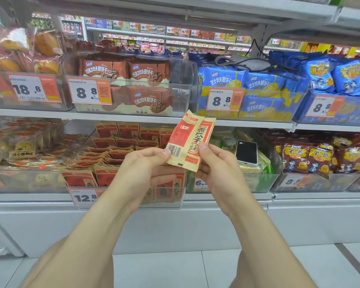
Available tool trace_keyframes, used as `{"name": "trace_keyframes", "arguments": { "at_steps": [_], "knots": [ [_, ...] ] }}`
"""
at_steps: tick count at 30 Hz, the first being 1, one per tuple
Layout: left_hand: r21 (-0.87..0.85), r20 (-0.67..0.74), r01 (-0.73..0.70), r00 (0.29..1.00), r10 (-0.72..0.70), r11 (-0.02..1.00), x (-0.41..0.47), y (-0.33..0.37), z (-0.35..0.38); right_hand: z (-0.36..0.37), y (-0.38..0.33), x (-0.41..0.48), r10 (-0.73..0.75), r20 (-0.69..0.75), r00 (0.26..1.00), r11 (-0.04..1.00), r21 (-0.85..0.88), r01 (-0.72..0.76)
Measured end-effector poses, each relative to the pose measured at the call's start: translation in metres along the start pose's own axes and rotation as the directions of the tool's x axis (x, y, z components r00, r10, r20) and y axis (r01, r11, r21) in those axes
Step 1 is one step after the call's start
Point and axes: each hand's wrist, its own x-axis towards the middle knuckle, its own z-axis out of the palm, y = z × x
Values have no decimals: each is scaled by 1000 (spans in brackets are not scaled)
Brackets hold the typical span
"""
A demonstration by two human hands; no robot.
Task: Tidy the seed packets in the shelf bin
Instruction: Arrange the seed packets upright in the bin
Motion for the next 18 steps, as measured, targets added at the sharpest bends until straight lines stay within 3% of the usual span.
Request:
{"name": "trace_keyframes", "arguments": {
  "at_steps": [7,10,13,18],
  "knots": [
    [7,0,47,999,-47,999,-1,2,2,0,1,-2,-183,-61,981,972,-161,171],
    [307,-166,-117,971,174,945,1,-6,3,3,3,-4,-237,-75,969,948,-237,213],
    [616,-104,-245,916,386,749,-1,-13,6,5,6,-5,-279,-72,957,902,-360,236],
    [639,-85,-241,922,379,731,-1,-17,11,7,6,-11,-313,-71,947,882,-392,262]
  ]
}}
